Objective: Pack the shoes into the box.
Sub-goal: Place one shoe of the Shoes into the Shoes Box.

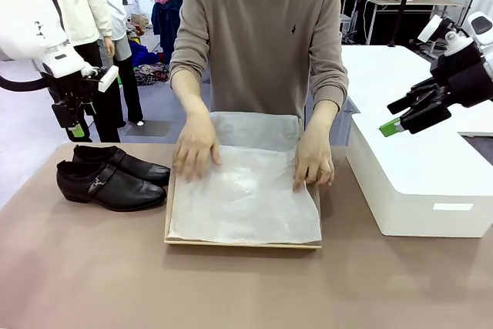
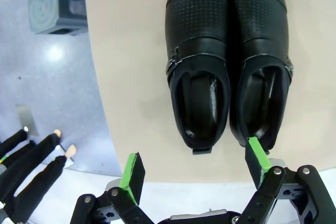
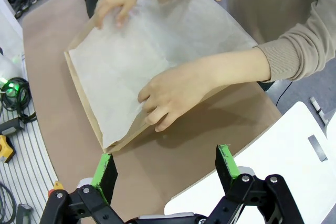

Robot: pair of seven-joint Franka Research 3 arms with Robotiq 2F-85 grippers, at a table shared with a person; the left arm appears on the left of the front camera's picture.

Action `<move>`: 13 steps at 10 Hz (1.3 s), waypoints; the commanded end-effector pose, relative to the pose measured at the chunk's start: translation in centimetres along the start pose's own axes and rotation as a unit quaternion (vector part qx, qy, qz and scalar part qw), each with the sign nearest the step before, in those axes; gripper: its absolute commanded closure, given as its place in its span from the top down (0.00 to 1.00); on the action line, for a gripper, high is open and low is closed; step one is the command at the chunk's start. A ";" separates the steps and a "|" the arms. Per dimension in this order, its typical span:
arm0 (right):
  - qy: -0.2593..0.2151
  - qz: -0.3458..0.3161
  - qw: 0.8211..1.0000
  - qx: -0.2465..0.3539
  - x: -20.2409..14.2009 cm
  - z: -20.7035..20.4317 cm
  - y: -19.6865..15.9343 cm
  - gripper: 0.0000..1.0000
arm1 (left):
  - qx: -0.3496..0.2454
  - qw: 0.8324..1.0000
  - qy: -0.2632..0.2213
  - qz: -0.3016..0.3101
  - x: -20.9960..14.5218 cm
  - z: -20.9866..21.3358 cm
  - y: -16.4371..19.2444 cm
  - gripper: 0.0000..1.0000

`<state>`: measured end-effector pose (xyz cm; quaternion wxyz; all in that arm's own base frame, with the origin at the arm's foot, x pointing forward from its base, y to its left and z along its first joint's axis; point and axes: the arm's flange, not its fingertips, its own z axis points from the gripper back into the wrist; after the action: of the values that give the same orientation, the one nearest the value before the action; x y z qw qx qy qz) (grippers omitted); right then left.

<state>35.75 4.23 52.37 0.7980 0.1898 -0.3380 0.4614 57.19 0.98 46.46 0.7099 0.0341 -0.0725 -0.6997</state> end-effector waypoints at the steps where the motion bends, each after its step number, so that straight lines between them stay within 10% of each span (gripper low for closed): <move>1: -0.015 0.012 1.000 0.006 0.0 -0.1 -0.4 1.00 | -0.001 1.000 0.008 -0.013 -0.3 0.1 0.6 1.00; 13: -0.015 0.012 1.000 0.006 0.0 -0.1 -0.4 1.00 | 0.003 1.000 0.000 0.006 0.0 -0.8 0.4 1.00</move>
<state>35.75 4.23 52.37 0.7979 0.1898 -0.3380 0.4616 57.44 0.75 46.11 0.7089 0.0333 -0.0706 -0.7009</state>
